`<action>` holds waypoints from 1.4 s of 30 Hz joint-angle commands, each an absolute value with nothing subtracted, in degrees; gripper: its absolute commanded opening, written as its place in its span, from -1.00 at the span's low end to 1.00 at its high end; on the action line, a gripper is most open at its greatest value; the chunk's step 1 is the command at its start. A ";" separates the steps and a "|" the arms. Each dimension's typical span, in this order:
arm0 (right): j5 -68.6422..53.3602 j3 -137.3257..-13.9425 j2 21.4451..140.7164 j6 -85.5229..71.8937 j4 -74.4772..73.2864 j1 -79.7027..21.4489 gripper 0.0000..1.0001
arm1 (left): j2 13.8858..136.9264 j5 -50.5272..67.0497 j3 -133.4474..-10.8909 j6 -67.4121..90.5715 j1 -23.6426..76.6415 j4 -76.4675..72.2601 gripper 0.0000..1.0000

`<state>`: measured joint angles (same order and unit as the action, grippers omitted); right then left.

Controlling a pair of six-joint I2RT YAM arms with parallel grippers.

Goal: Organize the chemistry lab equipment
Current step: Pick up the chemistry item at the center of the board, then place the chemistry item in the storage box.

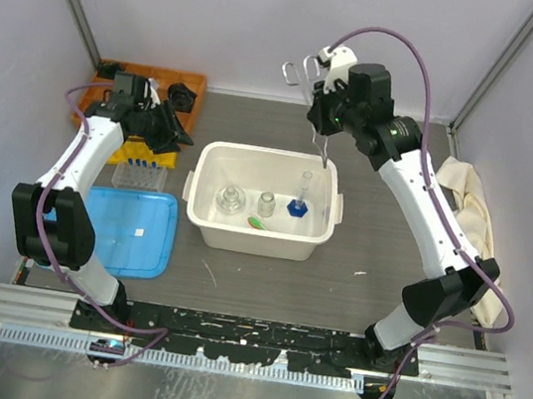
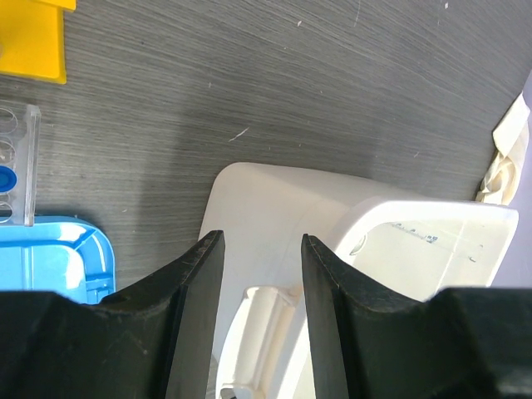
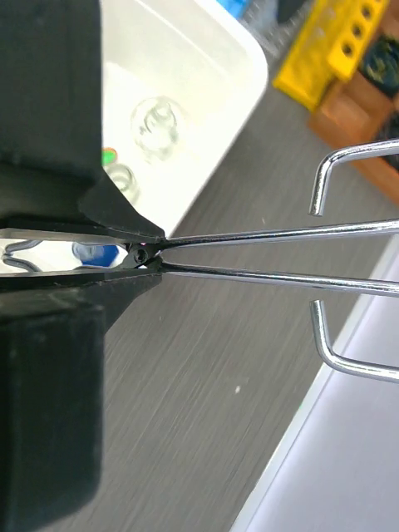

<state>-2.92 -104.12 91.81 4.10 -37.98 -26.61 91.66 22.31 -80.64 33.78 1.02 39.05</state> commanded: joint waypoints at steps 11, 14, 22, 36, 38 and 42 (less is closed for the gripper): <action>-14.24 -113.97 103.46 14.30 -55.51 -44.39 -0.99 | 89.94 23.05 -79.76 34.19 0.79 36.96 -0.13; -14.38 -112.50 103.97 14.43 -56.36 -46.40 -0.98 | 89.96 23.09 -79.49 34.19 0.80 37.04 -0.13; -13.88 -107.13 103.67 14.84 -57.64 -48.62 -0.99 | 90.33 23.48 -79.75 34.10 0.89 37.38 -0.13; -7.33 -98.66 103.27 15.97 -54.88 -50.89 -0.99 | 90.13 23.05 -80.77 33.74 0.88 38.66 -0.13; -6.17 -98.02 103.51 16.11 -54.52 -51.34 -0.98 | 90.13 23.14 -80.61 33.83 0.92 38.73 -0.13; -4.57 -96.61 104.02 16.47 -54.08 -52.01 -0.99 | 89.93 23.12 -80.26 33.84 0.97 38.76 -0.13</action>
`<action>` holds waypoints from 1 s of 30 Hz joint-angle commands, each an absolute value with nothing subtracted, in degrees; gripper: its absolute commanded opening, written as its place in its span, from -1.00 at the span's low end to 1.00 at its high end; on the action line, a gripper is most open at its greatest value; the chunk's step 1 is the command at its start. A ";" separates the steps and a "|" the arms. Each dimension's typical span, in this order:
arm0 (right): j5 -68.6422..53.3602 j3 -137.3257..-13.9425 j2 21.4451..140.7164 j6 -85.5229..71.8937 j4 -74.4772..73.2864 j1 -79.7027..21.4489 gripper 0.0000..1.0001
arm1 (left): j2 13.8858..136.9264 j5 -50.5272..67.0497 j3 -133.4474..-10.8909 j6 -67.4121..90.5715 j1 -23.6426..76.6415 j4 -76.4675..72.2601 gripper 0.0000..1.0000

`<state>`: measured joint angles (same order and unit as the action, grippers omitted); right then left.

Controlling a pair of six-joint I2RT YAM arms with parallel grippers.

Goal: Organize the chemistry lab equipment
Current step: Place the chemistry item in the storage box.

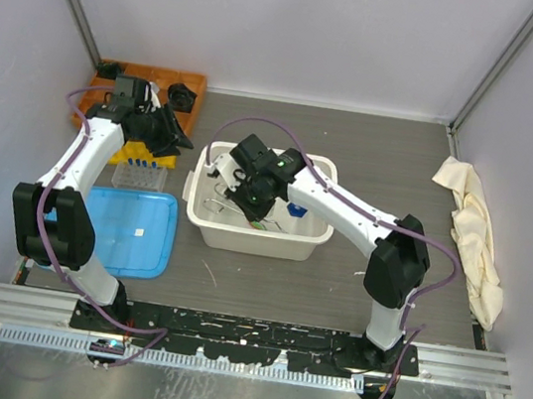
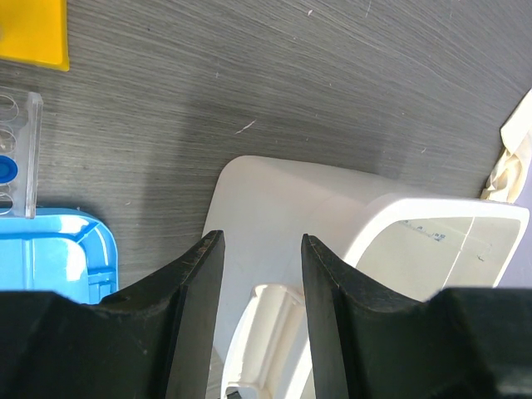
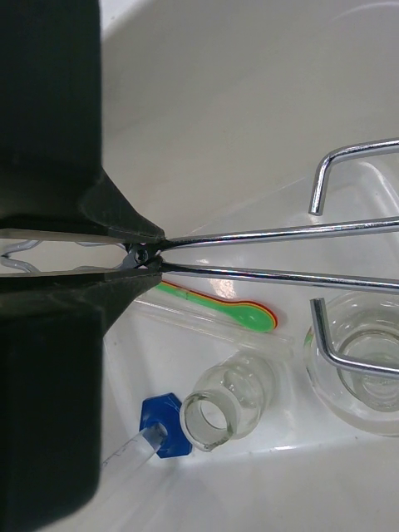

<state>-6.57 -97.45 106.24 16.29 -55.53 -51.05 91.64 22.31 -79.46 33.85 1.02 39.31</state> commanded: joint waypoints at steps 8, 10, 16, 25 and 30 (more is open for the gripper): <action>-2.65 -95.01 104.49 17.16 -53.14 -52.29 -0.99 | 89.83 23.03 -79.90 33.25 0.97 39.05 -0.13; -2.25 -94.52 104.59 17.40 -52.89 -52.38 -0.98 | 89.91 22.98 -79.83 33.22 0.97 39.02 -0.13; -1.41 -93.85 104.59 18.23 -52.69 -53.06 -0.99 | 89.84 23.11 -79.15 33.22 0.96 38.64 -0.12; -1.39 -90.98 103.56 22.10 -51.78 -53.35 -0.99 | 89.91 23.30 -78.05 33.22 0.92 38.06 -0.12; -1.32 -89.82 103.50 23.99 -51.61 -53.35 -0.99 | 89.84 23.29 -78.00 33.13 0.97 37.88 -0.12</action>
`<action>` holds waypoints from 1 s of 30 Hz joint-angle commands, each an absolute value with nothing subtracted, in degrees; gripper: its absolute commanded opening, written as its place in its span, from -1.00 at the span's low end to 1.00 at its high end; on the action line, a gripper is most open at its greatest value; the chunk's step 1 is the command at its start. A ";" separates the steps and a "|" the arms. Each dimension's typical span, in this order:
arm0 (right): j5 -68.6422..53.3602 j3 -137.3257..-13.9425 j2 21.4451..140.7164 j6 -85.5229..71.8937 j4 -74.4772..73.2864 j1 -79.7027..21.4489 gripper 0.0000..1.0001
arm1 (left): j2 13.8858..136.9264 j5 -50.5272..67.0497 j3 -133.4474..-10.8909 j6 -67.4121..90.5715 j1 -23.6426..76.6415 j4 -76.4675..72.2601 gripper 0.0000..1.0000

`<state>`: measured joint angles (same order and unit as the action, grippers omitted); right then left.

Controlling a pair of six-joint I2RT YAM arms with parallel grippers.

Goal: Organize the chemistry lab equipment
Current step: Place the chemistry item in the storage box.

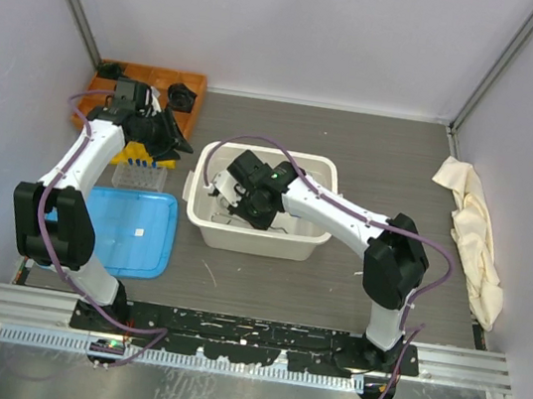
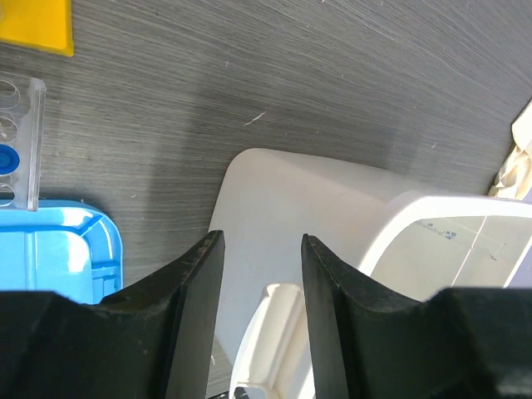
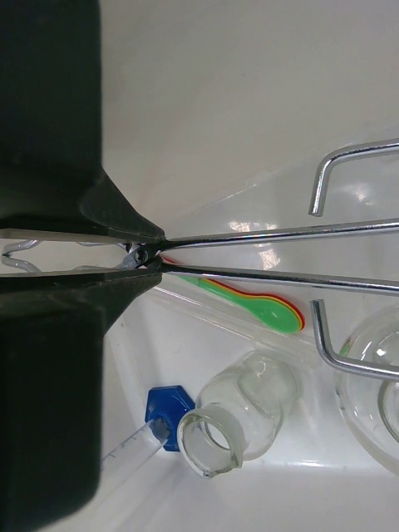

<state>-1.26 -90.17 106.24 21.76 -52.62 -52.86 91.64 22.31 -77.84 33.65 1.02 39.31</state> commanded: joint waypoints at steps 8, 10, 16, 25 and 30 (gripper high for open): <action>-1.10 -89.81 104.73 24.22 -51.26 -53.35 -0.99 | 90.01 23.47 -77.84 33.07 0.99 37.75 -0.12; -1.01 -89.95 105.21 24.09 -51.16 -53.35 -0.99 | 89.91 23.47 -77.77 33.05 0.95 37.71 -0.12; -1.22 -91.32 106.71 23.50 -51.22 -53.35 -0.99 | 89.40 22.93 -77.43 32.56 0.88 38.20 -0.12; -1.08 -92.15 108.94 23.15 -51.22 -53.33 -0.99 | 89.05 22.94 -77.30 32.42 0.89 38.02 -0.13; -0.93 -92.03 109.89 22.95 -51.11 -53.35 -0.99 | 89.45 23.19 -77.75 32.35 0.88 38.06 -0.12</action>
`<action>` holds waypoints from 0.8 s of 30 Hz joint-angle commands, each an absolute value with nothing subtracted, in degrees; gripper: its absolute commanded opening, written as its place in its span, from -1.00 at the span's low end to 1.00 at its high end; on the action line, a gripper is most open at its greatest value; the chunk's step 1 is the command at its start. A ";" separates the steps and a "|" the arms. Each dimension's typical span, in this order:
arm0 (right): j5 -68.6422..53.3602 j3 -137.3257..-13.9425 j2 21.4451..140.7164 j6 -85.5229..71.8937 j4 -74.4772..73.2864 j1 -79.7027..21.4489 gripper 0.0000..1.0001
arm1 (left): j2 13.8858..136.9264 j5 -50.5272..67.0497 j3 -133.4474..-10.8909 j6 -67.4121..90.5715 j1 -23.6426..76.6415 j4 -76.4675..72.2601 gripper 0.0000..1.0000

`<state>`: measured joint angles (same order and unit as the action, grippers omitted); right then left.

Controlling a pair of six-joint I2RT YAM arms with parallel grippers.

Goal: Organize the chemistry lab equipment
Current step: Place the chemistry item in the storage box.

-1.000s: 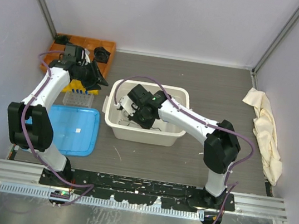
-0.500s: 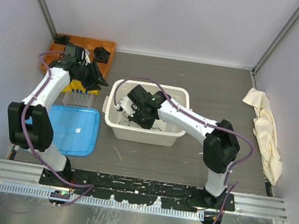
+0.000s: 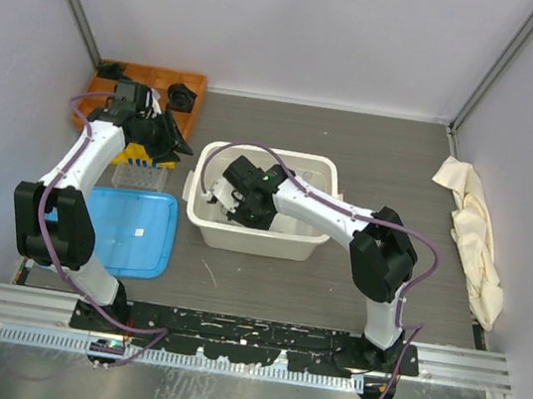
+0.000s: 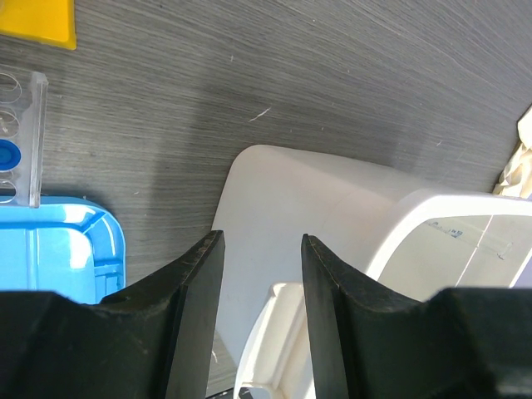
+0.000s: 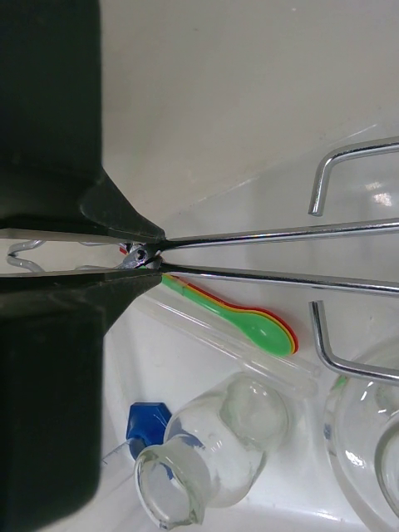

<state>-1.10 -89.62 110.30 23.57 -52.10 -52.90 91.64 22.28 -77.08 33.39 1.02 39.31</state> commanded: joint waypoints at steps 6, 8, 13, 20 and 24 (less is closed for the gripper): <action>-0.71 -92.11 110.65 22.74 -51.15 -53.35 -0.99 | 89.57 23.37 -77.69 32.41 0.88 37.85 -0.12; -0.58 -91.98 110.79 22.76 -51.23 -53.35 -0.99 | 89.59 23.38 -77.53 32.43 0.91 37.80 -0.12; -0.38 -91.78 111.13 22.35 -51.15 -53.35 -0.91 | 89.48 23.38 -77.29 32.43 0.88 37.73 -0.12; -0.42 -91.67 111.92 21.97 -51.15 -53.35 -0.89 | 89.29 23.47 -77.17 32.45 0.88 37.88 -0.12; -0.44 -91.67 112.06 21.80 -51.21 -53.35 -0.87 | 89.20 23.49 -77.16 32.43 0.88 37.98 -0.12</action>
<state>-1.10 -89.78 111.77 22.52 -51.51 -52.95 91.64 22.31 -77.06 33.39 1.02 39.29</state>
